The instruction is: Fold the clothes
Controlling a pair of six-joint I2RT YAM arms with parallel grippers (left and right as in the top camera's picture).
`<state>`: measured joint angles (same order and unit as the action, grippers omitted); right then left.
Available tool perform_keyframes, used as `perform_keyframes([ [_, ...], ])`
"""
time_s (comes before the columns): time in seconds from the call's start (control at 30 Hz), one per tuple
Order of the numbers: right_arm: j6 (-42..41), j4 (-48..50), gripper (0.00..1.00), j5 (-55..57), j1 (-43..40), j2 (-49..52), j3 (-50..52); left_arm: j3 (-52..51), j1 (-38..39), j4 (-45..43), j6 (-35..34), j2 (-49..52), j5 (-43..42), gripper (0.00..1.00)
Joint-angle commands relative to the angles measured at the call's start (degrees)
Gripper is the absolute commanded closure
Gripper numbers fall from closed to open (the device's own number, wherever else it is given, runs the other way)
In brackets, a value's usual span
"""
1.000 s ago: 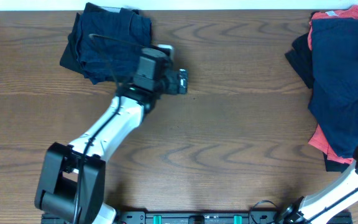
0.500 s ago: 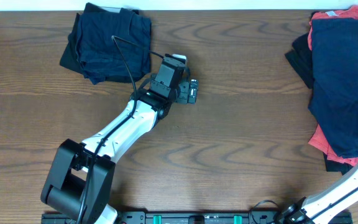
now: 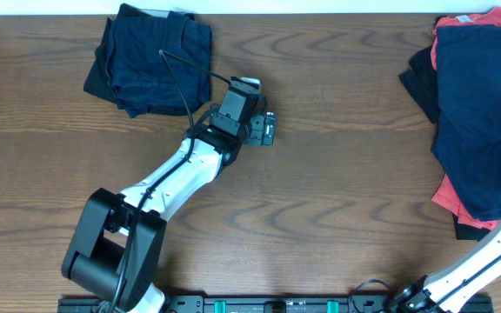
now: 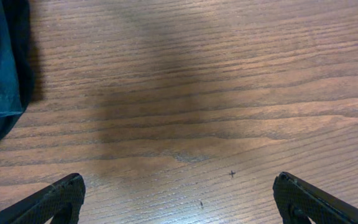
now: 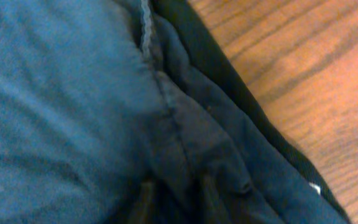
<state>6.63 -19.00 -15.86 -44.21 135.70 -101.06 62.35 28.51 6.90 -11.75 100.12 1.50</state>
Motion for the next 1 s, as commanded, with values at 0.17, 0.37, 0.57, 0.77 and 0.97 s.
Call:
perform_keyframes([
  [0.17,-8.3,-9.9,0.99,-8.3,-0.6,-1.7,-7.2,0.9,0.0,-1.6,-2.9,0.6,1.1,0.02],
  [0.37,-9.4,-19.0,0.99,-12.0,3.6,-8.5,-10.3,0.9,0.0,-3.1,-4.0,0.6,1.1,0.02],
  [0.57,-9.4,-27.4,0.99,-11.4,11.3,-16.5,-10.3,0.9,-0.5,-2.7,-4.0,0.4,1.1,0.02],
  [0.77,-10.9,-33.6,0.99,-15.5,23.9,-21.0,-10.3,1.0,-3.3,-2.5,-7.6,-2.4,-3.9,0.02],
  [0.97,-11.2,-35.8,0.99,-11.9,40.6,-20.9,-10.1,1.0,-10.0,4.8,-5.8,-10.5,-6.0,0.02],
])
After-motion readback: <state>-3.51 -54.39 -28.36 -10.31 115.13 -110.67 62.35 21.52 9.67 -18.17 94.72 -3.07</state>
